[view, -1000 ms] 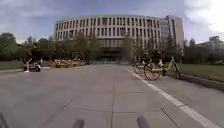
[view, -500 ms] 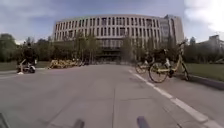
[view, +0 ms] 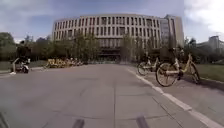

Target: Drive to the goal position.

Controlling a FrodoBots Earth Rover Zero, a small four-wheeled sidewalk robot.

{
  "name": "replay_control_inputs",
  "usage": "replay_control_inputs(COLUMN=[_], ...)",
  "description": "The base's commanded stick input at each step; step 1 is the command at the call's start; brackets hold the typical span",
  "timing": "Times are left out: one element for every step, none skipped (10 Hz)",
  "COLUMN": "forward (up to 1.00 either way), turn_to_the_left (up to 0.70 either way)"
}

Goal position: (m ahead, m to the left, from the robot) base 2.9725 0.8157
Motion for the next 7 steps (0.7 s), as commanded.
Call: replay_control_inputs(forward=[1.00,1.00,1.00,1.00,1.00,1.00,1.00], turn_to_the_left=[0.00,0.00,0.00,0.00,0.00,0.00,0.00])
